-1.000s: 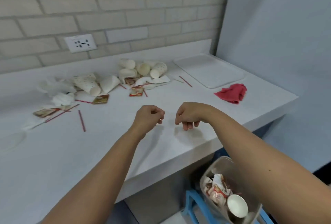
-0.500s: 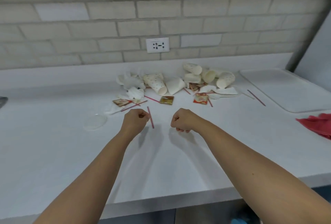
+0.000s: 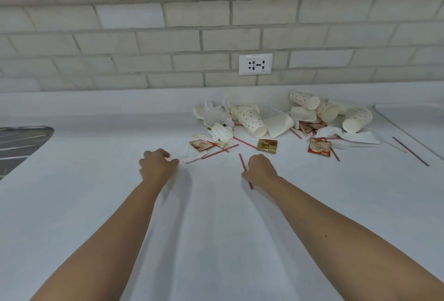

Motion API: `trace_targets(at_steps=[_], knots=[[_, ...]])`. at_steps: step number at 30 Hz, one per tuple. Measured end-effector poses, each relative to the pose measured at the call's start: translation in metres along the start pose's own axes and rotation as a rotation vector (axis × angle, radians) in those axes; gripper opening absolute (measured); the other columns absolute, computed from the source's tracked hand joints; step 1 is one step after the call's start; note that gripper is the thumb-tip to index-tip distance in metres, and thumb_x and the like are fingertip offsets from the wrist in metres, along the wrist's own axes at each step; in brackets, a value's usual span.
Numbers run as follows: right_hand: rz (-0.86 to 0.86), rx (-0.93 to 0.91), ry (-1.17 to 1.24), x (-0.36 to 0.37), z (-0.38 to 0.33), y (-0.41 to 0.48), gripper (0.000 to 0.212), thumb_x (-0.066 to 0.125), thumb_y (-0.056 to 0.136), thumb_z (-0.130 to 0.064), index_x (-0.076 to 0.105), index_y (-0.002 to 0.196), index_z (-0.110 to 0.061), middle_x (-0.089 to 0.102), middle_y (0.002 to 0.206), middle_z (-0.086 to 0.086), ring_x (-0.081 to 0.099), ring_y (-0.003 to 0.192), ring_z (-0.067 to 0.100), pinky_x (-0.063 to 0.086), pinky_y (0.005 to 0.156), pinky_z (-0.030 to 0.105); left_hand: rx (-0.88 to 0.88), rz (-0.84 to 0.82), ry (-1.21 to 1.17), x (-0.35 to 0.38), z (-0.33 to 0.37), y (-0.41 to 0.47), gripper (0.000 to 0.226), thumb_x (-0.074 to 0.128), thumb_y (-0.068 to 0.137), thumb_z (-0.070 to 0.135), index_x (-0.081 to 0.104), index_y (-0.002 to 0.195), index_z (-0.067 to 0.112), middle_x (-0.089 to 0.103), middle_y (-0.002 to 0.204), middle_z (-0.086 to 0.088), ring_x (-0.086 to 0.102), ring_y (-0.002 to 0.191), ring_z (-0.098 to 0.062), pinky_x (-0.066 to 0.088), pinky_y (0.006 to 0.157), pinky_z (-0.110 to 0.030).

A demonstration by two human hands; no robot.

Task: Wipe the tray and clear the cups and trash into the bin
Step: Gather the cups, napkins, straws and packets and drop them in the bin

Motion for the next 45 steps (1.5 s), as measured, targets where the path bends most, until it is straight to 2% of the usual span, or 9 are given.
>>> trace_targets(at_steps=[4,8,16,19,26,30,33,39,45], knots=[[-0.039,0.010,-0.042,0.001,-0.005,0.015,0.013,0.053,0.088,-0.008,0.052,0.076,-0.008,0.055,0.078,0.004,0.058,0.083,0.025,0.039,0.056,0.023,-0.111,-0.152,0.248,0.007,-0.015,0.017,0.074,0.071,0.073,0.049,0.043,0.128,0.008,0.041,0.130,-0.014,0.040,0.125,-0.031,0.036,0.100,-0.037],[-0.180,-0.074,-0.059,0.002,-0.009,0.026,0.027,0.048,0.089,-0.008,0.038,0.065,-0.015,0.044,0.068,0.000,0.044,0.062,0.012,0.030,0.051,0.020,-0.068,-0.270,0.291,0.019,-0.017,0.033,0.077,0.076,0.067,0.052,0.050,0.120,0.003,0.056,0.120,-0.013,0.053,0.115,-0.029,0.044,0.092,-0.032],[-0.331,-0.224,-0.273,0.011,-0.028,0.028,0.007,0.044,0.094,-0.008,0.051,0.095,-0.010,0.047,0.091,0.004,0.044,0.081,0.017,0.028,0.054,0.018,-0.045,-0.559,0.046,0.017,0.001,0.055,0.041,0.076,0.075,0.034,0.061,0.096,0.002,0.058,0.086,-0.015,0.054,0.077,-0.028,0.037,0.062,-0.028],[-0.253,-0.201,-0.256,0.003,-0.034,0.044,0.030,0.038,0.097,-0.009,0.036,0.068,-0.018,0.037,0.073,-0.004,0.036,0.062,0.008,0.025,0.052,0.018,-0.058,-0.651,-0.132,0.017,0.015,0.060,0.030,0.076,0.075,0.033,0.059,0.082,0.009,0.054,0.076,-0.006,0.046,0.072,-0.020,0.034,0.059,-0.024],[0.009,-0.235,0.015,-0.022,-0.069,0.092,0.018,0.034,0.092,0.006,0.037,0.092,-0.012,0.039,0.074,0.000,0.039,0.064,0.012,0.028,0.052,0.019,-0.035,-0.503,-0.284,0.044,0.050,0.079,0.039,0.074,0.077,0.027,0.061,0.107,0.006,0.062,0.101,-0.010,0.056,0.077,-0.019,0.043,0.062,-0.027],[0.118,-0.214,0.062,-0.016,-0.079,0.115,0.016,0.048,0.089,-0.003,0.047,0.100,-0.014,0.043,0.121,0.015,0.045,0.111,0.029,0.041,0.078,0.029,-0.081,-0.487,-0.130,0.064,0.055,0.089,0.074,0.078,0.053,0.041,0.059,0.118,0.011,0.055,0.125,-0.012,0.053,0.114,-0.029,0.044,0.101,-0.041],[0.045,-0.191,-0.032,-0.003,-0.083,0.127,0.055,0.062,0.086,-0.031,0.040,0.136,-0.023,0.025,0.139,0.016,0.027,0.132,0.032,0.039,0.102,0.036,-0.088,-0.479,-0.043,0.072,0.059,0.100,0.066,0.077,0.071,0.034,0.049,0.128,0.014,0.042,0.133,-0.011,0.046,0.121,-0.028,0.042,0.103,-0.036],[-0.042,-0.206,-0.187,0.010,-0.088,0.138,0.044,0.054,0.092,-0.032,0.047,0.135,-0.027,0.033,0.136,0.014,0.029,0.130,0.031,0.036,0.103,0.036,-0.036,-0.484,0.085,0.078,0.063,0.111,0.054,0.078,0.069,0.037,0.050,0.107,0.010,0.053,0.087,-0.001,0.051,0.087,-0.019,0.041,0.069,-0.026],[0.022,-0.318,-0.180,0.006,-0.090,0.133,0.029,0.047,0.092,-0.005,0.052,0.119,-0.011,0.051,0.122,0.014,0.041,0.117,0.029,0.041,0.084,0.034,-0.109,-0.538,0.079,0.086,0.055,0.114,0.045,0.077,0.073,0.039,0.047,0.080,0.007,0.052,0.079,-0.001,0.055,0.094,-0.023,0.039,0.074,-0.025]])
Point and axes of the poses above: each hand's wrist, its own y-axis towards the middle knuckle, its own x-axis out of the palm, z = x × y, the point moved 6 cm from there along y, towards the middle knuckle
